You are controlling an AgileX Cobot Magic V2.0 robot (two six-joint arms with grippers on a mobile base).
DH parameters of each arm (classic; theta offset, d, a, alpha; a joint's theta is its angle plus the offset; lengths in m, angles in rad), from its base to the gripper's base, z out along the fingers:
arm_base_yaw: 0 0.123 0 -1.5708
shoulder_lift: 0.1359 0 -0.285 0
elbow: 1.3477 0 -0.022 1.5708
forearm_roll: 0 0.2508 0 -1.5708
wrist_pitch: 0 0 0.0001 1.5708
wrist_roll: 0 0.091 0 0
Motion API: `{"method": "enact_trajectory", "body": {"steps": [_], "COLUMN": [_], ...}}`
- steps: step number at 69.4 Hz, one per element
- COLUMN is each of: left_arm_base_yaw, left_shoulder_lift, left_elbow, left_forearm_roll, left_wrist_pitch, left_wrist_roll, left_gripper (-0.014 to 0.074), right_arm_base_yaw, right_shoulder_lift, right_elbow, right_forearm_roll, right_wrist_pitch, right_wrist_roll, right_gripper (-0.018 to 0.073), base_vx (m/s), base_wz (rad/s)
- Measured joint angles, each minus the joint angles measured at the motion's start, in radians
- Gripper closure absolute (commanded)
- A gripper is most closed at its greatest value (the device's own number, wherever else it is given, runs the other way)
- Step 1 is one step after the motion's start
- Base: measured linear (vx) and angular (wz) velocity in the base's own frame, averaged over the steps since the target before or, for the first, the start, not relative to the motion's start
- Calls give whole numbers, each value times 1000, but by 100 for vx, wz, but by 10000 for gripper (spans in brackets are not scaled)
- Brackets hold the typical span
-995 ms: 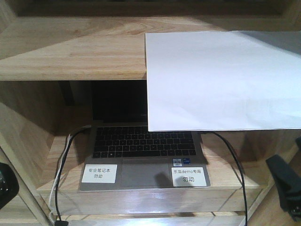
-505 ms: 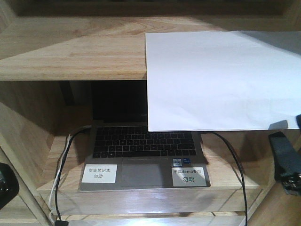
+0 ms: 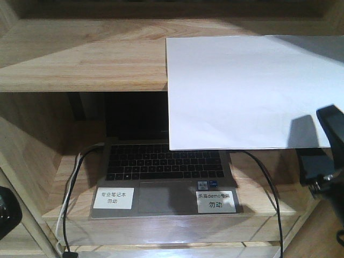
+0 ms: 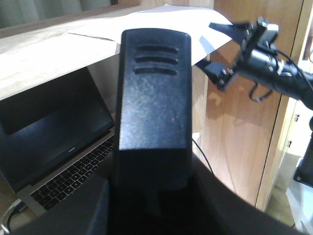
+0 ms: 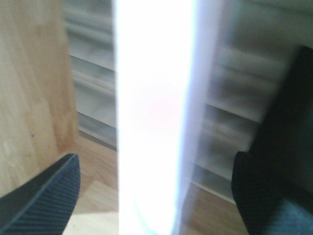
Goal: Grab stapler and paper to desk for stapling
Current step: 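Move the right gripper to the overhanging edge of the white paper, then pinch the paper edge with the right gripper and pull it off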
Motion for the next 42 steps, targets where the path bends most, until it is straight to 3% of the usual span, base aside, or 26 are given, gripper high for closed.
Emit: {"method": "enact_trajectory", "body": {"steps": [29, 42], "left_arm_base_yaw": [0, 0], "left_shoulder_lift": [0, 0], "left_elbow": [0, 0], "left_forearm_roll": [0, 0], "left_wrist_pitch": [0, 0], "left_wrist_roll": [0, 0], "left_gripper": [603, 603], "right_arm_base_yaw": [0, 0], "right_shoulder_lift": [118, 118], "right_elbow": [-138, -140], "right_forearm_roll": [-42, -42], "right_wrist_pitch": [-2, -2], "right_wrist_roll": [-8, -8], "right_gripper": [-33, 36], "base_vx": [0, 0], "base_wz": [0, 0]}}
